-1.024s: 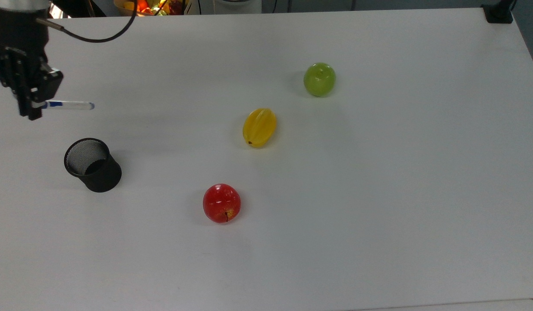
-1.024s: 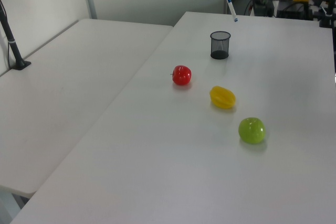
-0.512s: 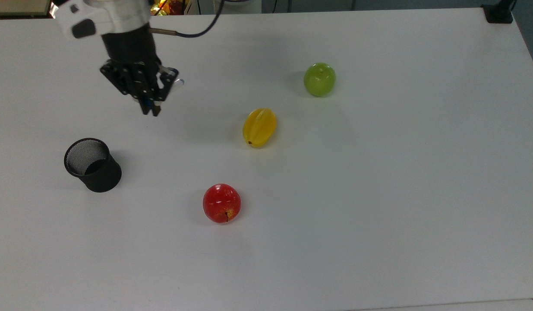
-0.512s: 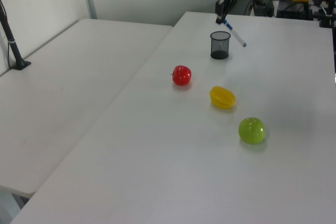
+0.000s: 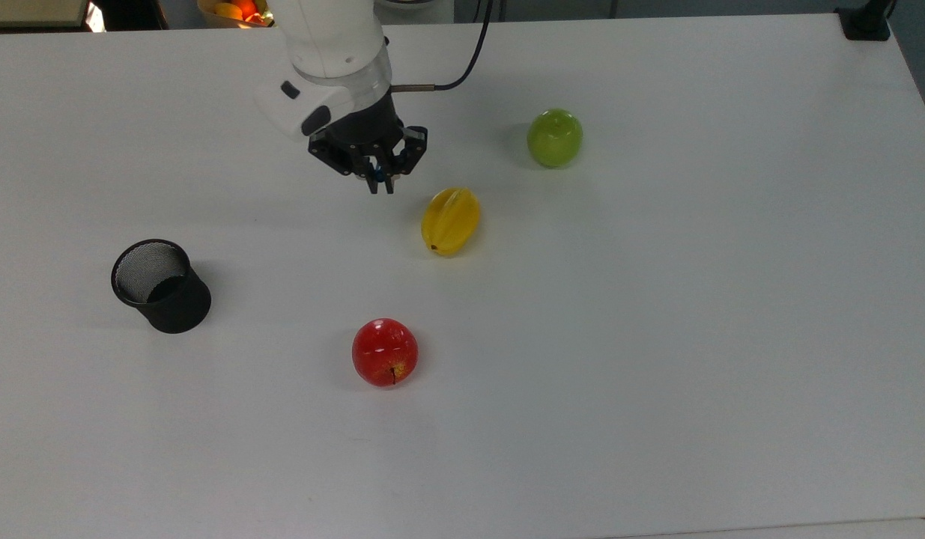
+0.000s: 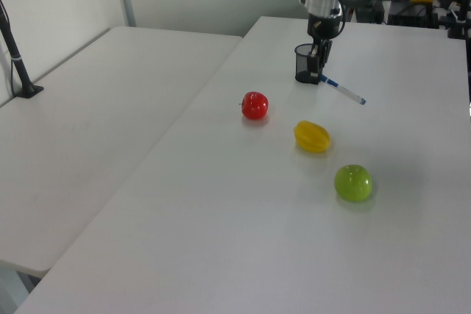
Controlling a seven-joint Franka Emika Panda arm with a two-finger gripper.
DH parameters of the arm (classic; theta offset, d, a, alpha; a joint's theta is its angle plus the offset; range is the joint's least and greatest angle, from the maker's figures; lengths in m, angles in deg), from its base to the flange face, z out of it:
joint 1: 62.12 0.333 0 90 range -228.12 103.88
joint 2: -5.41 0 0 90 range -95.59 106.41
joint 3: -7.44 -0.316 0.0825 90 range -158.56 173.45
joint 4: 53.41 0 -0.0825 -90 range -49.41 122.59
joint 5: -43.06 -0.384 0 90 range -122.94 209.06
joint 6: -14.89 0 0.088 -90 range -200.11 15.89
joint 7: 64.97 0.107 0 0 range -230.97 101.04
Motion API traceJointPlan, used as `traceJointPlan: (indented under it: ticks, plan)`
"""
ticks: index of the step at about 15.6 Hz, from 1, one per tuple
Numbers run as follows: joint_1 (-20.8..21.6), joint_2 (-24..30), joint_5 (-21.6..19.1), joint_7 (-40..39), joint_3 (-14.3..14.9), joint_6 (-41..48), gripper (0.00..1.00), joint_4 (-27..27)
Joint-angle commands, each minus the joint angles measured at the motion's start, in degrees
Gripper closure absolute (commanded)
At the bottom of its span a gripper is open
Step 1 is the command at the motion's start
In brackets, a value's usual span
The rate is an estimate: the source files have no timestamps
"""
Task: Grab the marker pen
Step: 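Carry the held marker toward the yellow star fruit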
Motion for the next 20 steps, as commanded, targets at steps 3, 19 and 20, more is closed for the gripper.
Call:
traceJointPlan:
  ticks: [3, 19, 20]
  plan:
    - [0.8, -0.5, -0.2, -4.8, -3.4, 4.9, 1.0, 2.7]
    - [0.8, -1.3, 1.1, -4.6, -4.9, 7.5, 1.0, 3.4]
    - [1.0, -1.3, 1.1, -4.3, -4.9, 7.6, 1.0, 3.4]
